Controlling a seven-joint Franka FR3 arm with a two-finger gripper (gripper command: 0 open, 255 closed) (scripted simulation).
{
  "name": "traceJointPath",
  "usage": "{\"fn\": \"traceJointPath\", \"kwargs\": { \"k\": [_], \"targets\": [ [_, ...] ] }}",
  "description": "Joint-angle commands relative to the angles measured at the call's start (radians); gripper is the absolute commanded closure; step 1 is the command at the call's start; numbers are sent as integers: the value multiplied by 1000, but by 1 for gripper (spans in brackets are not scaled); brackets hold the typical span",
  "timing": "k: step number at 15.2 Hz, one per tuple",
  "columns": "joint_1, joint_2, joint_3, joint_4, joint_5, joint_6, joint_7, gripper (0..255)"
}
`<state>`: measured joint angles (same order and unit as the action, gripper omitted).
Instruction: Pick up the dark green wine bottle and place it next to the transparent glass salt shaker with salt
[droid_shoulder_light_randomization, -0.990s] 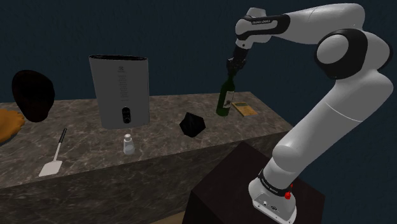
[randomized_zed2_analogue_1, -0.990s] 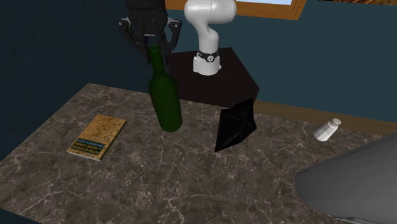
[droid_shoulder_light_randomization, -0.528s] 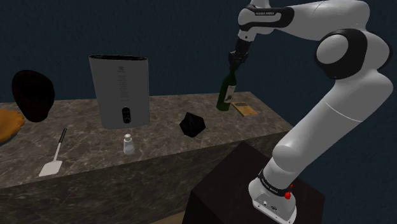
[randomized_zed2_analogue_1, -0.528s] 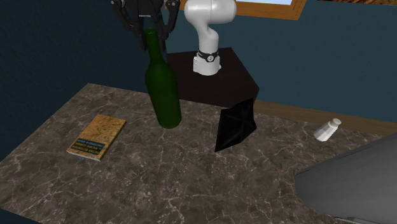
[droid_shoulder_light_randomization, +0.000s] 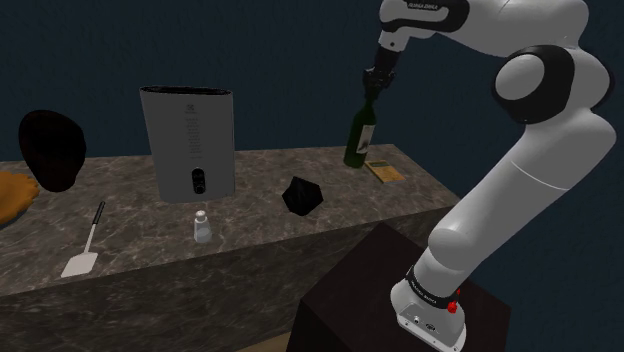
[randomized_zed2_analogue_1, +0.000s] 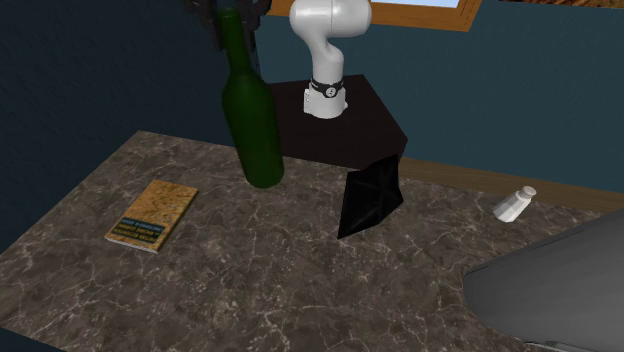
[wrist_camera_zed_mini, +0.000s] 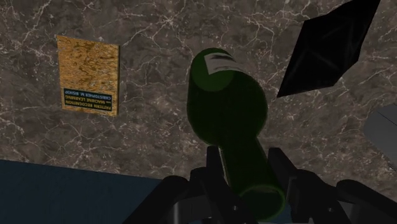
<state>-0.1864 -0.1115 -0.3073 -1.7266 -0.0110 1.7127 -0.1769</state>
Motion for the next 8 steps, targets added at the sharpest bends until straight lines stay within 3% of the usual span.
{"fn": "traceJointPath", "kwargs": {
  "k": [1, 4, 8],
  "targets": [
    [0, 9, 0, 40, 3, -31, -1, 255],
    [0, 20, -2, 92, 6, -72, -3, 255],
    [43, -34, 58, 31, -11, -64, 102, 255]
  ]
}}
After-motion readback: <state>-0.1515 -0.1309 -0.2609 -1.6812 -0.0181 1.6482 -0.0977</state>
